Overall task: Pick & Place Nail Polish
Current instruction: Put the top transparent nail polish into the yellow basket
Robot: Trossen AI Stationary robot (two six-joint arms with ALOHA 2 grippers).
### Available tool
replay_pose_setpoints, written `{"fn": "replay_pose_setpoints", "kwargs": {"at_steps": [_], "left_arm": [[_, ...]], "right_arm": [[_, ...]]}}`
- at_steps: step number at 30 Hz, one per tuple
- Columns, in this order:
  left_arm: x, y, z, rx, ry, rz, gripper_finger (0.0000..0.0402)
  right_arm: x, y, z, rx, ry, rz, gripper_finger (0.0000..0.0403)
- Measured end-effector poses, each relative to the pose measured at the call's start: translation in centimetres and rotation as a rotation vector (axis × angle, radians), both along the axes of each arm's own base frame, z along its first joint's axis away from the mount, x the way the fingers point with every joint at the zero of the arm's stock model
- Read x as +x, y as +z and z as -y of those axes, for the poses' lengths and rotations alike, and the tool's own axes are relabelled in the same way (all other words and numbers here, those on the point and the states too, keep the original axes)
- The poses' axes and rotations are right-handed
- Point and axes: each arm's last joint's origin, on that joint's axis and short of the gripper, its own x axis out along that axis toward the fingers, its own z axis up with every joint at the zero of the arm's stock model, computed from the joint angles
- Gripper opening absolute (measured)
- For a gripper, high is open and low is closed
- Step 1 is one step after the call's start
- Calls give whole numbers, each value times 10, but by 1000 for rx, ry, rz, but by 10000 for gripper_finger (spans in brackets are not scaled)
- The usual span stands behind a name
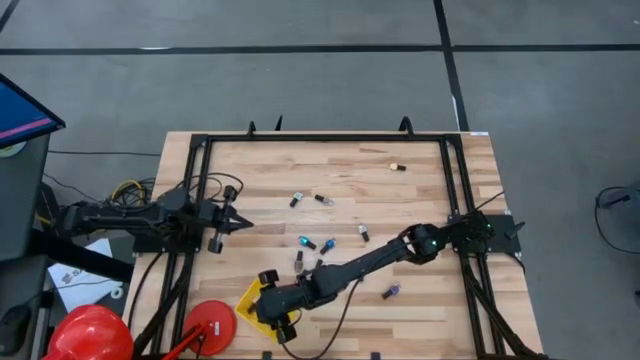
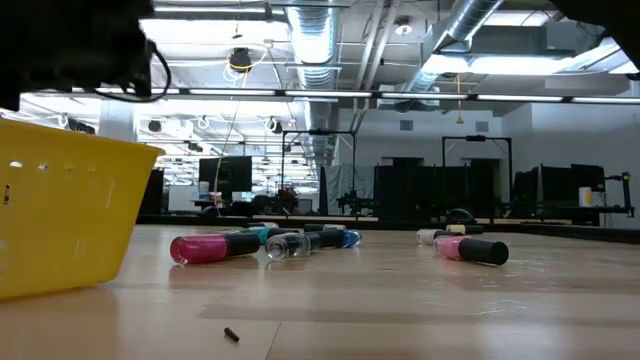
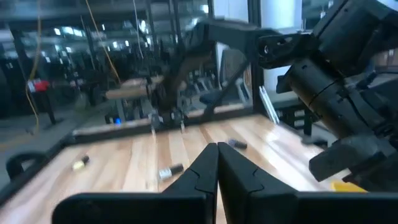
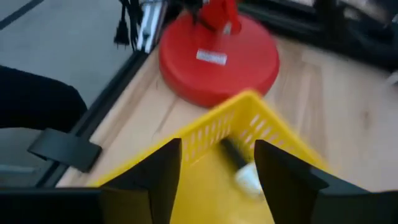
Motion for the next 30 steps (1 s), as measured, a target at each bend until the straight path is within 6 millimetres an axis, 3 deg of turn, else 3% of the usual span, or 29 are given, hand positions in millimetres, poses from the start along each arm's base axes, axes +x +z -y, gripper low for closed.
{"fn": "replay_pose_setpoints", "kwargs": {"at_steps": [7,11,13,22,30], "left_arm": [[-17,15,1,13,0,187,1],[-15,10,1,10,2,137,1],[-13,0,1,2,3,24,1],[-13,-6,0,-2,9,-34,1],[-13,-6,-3,-3,43,-33,1]], "right_arm": [[-12,29,8,-55,0,-31,189],[-21,44,16,-105,-40,-73,184],[-26,47,20,-144,-62,-110,184],[-43,41,31,-221,-180,-306,192],[-67,32,50,-422,-325,-529,184]]}}
